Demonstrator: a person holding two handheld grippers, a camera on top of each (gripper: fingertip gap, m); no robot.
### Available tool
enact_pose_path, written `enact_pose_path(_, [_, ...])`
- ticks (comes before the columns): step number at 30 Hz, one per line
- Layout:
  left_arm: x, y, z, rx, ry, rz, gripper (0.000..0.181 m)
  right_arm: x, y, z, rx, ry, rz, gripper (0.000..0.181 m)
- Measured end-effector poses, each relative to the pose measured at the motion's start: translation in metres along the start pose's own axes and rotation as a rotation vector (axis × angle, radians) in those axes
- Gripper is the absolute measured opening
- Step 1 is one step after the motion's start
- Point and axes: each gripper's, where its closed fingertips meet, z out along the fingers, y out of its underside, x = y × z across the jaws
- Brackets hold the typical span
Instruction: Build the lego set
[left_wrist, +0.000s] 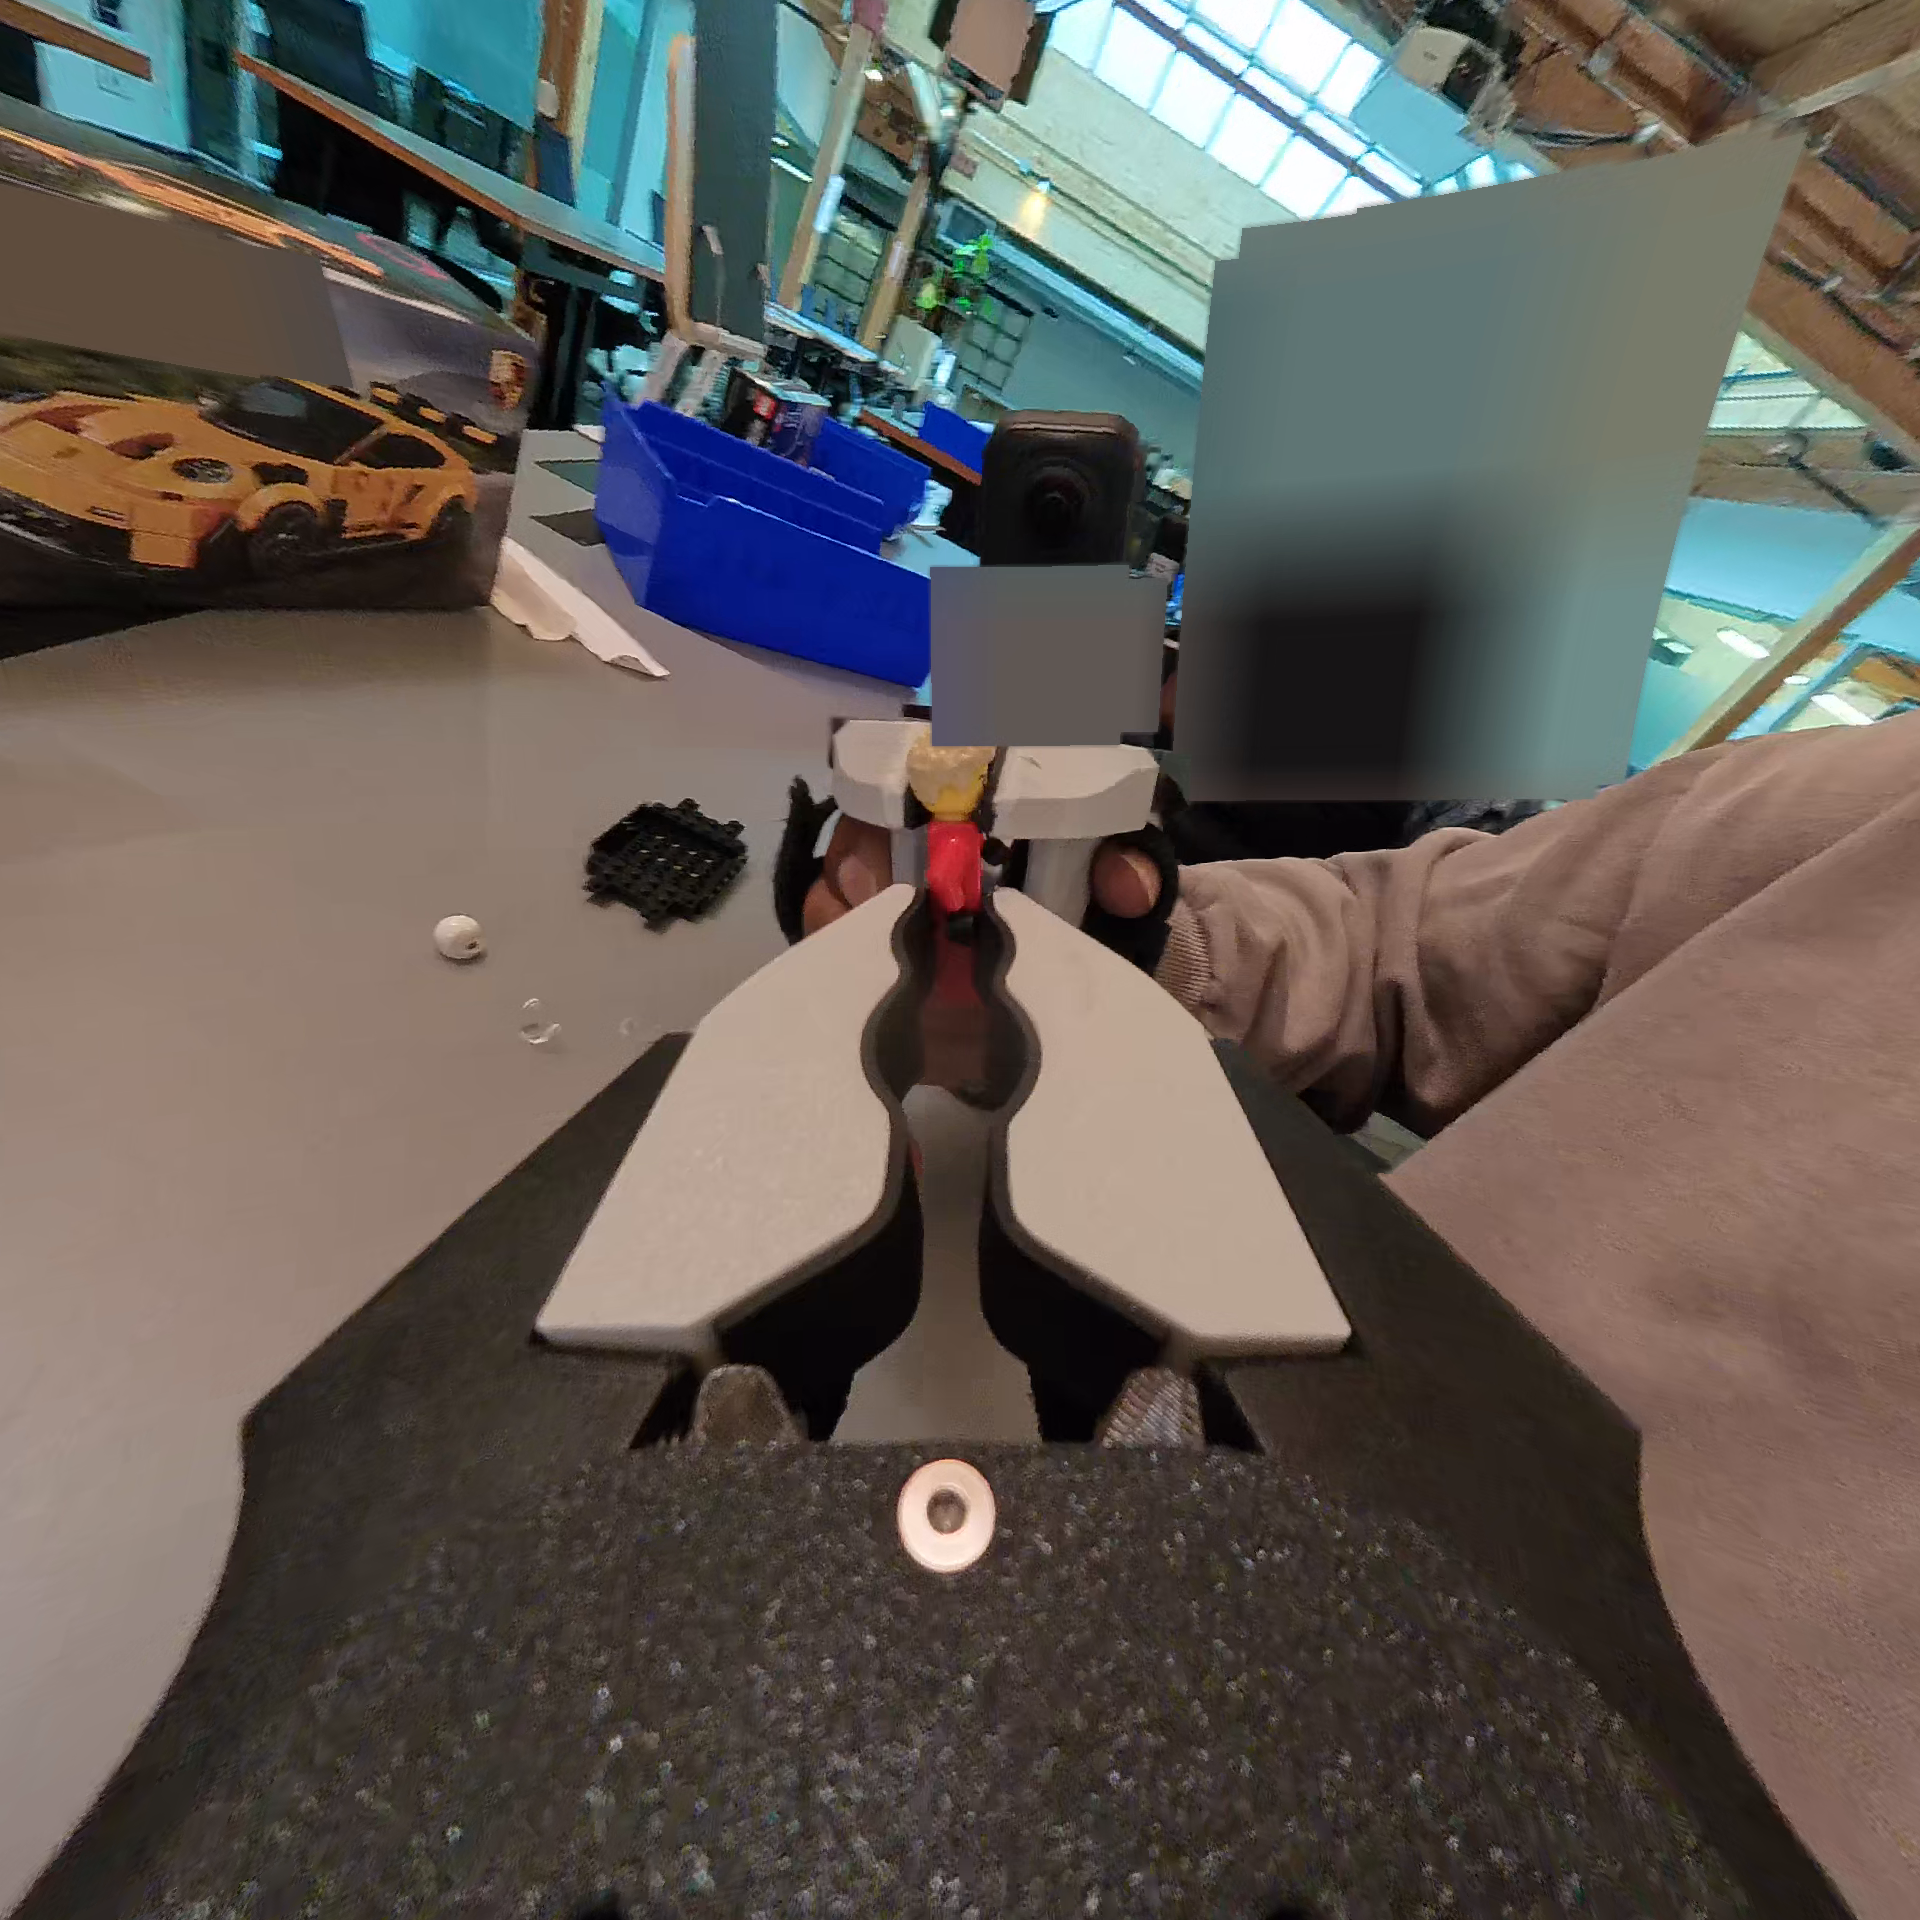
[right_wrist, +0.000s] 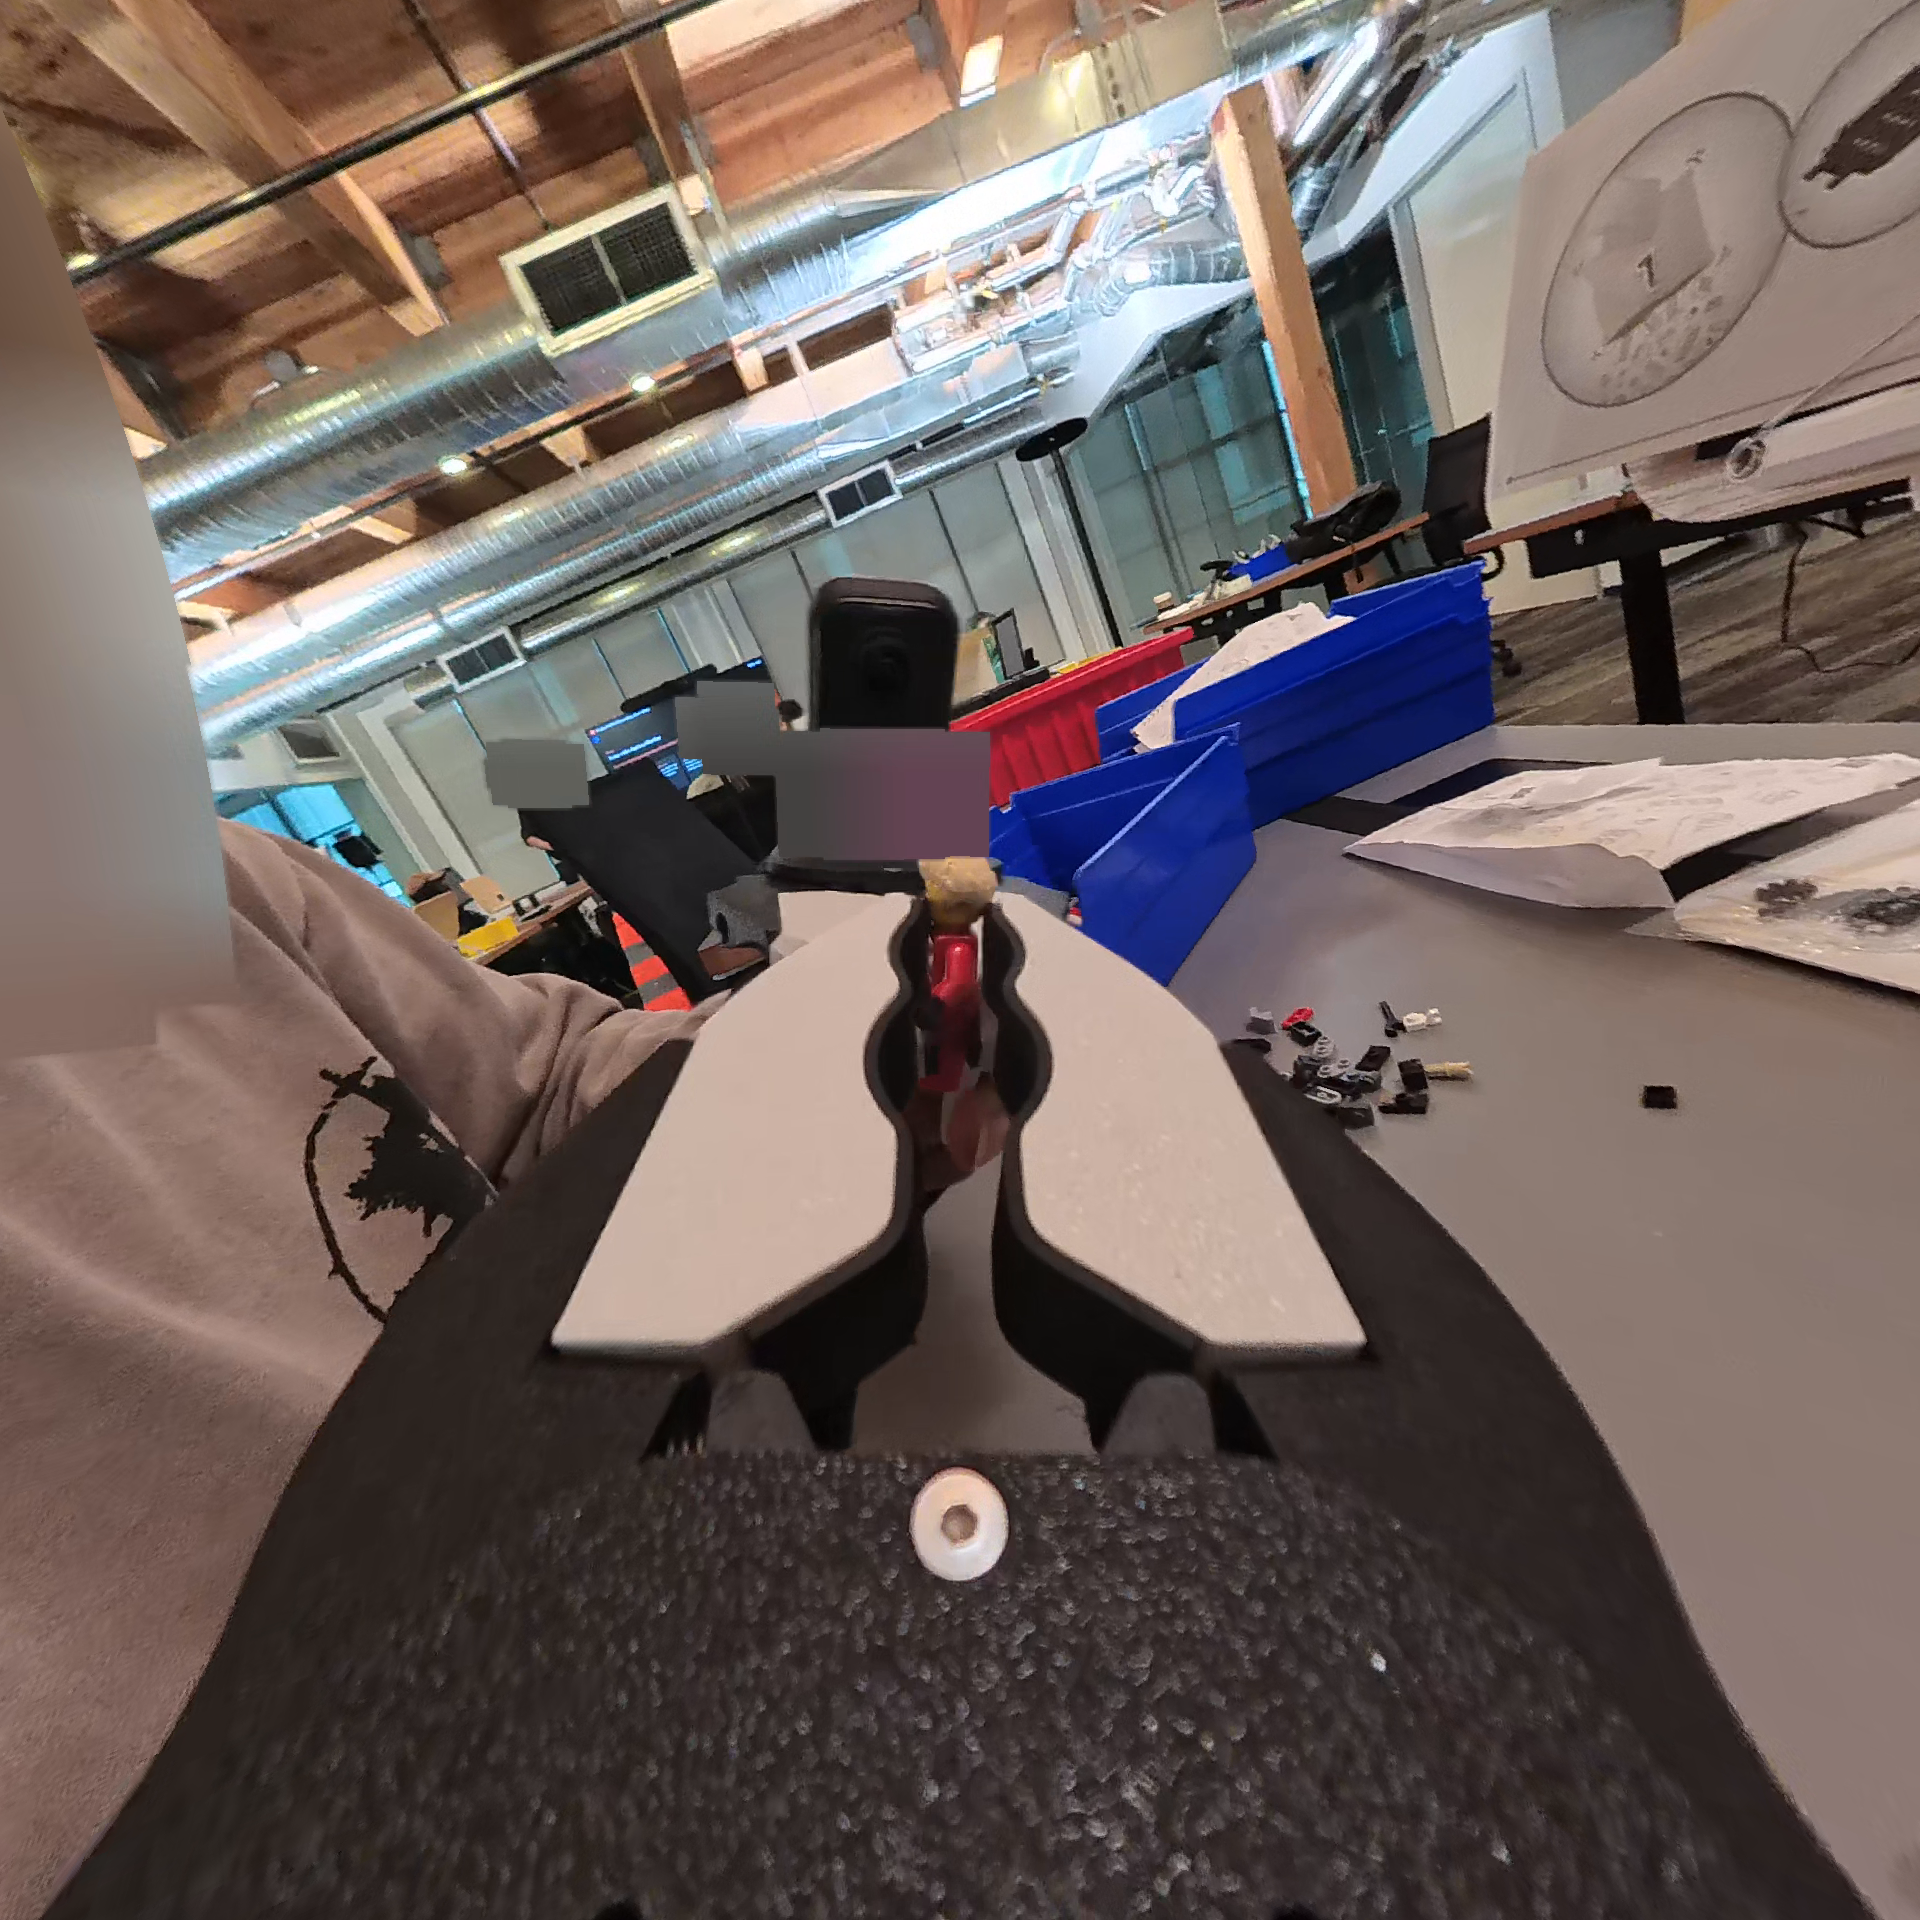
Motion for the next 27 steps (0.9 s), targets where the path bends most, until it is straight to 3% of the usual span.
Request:
enact_pose_path(14, [0.024,0.000,-0.001,-0.007,0.202,-0.075,0.008,-0.023,-0.002,-0.001,0.006,-0.155,-0.004,0.010])
enact_pose_path(20, [0.021,-0.002,-0.001,0.002,0.167,-0.059,0.007,-0.020,-0.004,0.000,0.009,-0.109,-0.022,0.010])
enact_pose_path(27, [0.000,0.001,0.000,-0.011,-0.004,-0.008,0.007,-0.002,0.000,0.001,-0.024,0.042,-0.092,0.010])
